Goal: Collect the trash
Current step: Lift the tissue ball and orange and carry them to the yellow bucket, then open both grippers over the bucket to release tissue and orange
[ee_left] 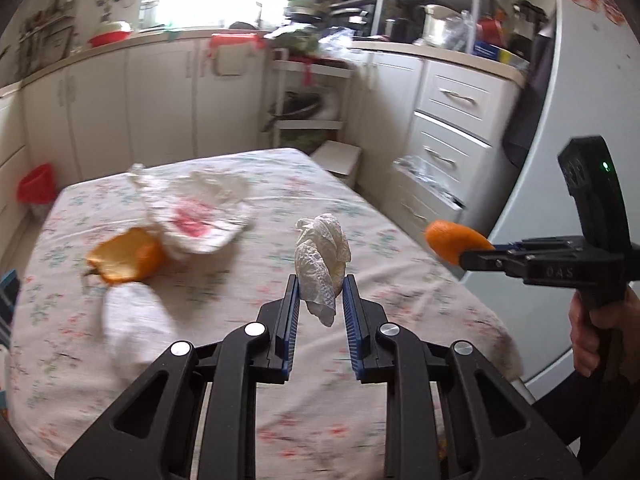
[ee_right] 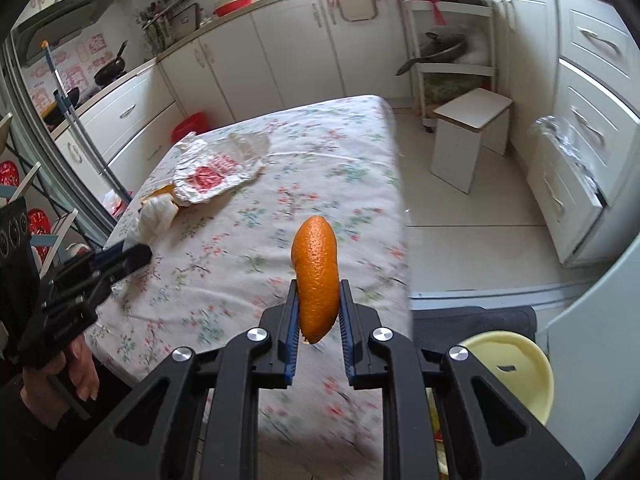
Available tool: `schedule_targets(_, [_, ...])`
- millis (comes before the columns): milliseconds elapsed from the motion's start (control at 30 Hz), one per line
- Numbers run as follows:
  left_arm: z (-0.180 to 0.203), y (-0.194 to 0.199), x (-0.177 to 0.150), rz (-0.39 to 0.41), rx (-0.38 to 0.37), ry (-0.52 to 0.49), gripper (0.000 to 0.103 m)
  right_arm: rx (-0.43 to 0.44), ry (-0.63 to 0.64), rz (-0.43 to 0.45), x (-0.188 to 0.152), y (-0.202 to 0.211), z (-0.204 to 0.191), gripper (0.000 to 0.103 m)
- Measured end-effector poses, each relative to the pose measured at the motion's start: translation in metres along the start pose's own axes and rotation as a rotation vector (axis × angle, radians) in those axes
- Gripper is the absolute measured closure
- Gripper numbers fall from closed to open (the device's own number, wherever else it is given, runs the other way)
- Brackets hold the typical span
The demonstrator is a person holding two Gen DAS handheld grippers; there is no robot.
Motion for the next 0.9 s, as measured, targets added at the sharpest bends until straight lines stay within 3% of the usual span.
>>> schedule_targets(300, [0.081,-0.026,-0.005,-0.040,-0.124,-0.069,0.083,-0.049,-0.104,-0.006,-0.024,0.020,0.057,0.084])
schedule_targets(700, [0.187,-0.074,0.000,-0.096,-0.280,-0.079,0.083,-0.067,-0.295,-0.103,-0.052,0.011,0.135,0.083])
schedule_targets(900, [0.230,-0.104,-0.007,-0.154,-0.312,-0.091,0.083,-0.072,-0.378,-0.109,-0.062,0.016,0.163,0.075])
Point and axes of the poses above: each gripper's, at about its wrist camera, not at the fingertips, and y roughly against the way its jaws point, z to its right, x to its top, the point moved 2 cm from there along -y, roughly the way its jaws point, and after that the axes turned 9 degrees about -z, right-handed, at the moved point
